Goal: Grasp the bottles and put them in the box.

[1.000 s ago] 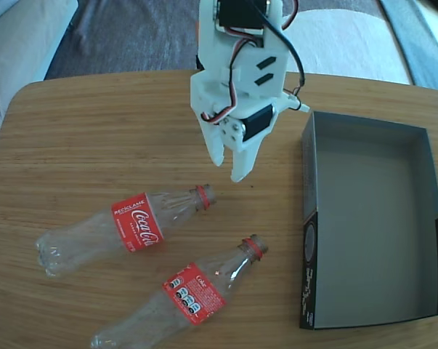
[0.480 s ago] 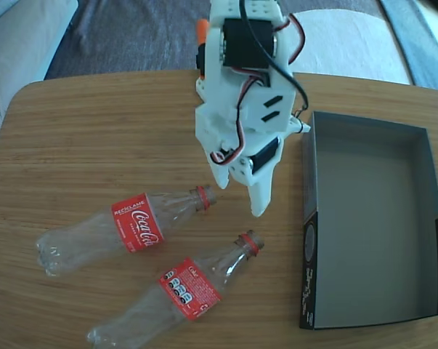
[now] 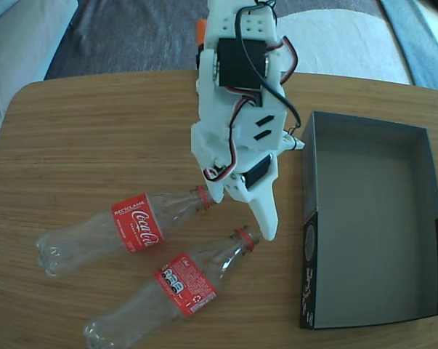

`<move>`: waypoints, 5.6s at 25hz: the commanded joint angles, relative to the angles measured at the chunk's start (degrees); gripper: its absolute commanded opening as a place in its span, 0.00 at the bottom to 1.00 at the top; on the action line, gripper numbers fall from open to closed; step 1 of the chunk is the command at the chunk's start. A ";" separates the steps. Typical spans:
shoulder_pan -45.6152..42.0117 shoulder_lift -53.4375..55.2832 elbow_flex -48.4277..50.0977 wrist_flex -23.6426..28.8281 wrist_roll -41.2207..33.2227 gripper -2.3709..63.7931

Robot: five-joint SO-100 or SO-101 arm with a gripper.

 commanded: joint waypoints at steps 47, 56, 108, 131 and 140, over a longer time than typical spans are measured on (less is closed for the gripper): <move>-2.55 -25.31 -15.12 -2.81 4.31 0.71; -2.55 -30.59 -18.98 -2.81 4.31 0.71; 1.23 -34.98 -19.60 -4.83 3.52 0.06; 6.33 -31.64 -51.33 21.01 4.04 0.03; 4.31 -18.02 -52.21 28.39 4.22 0.03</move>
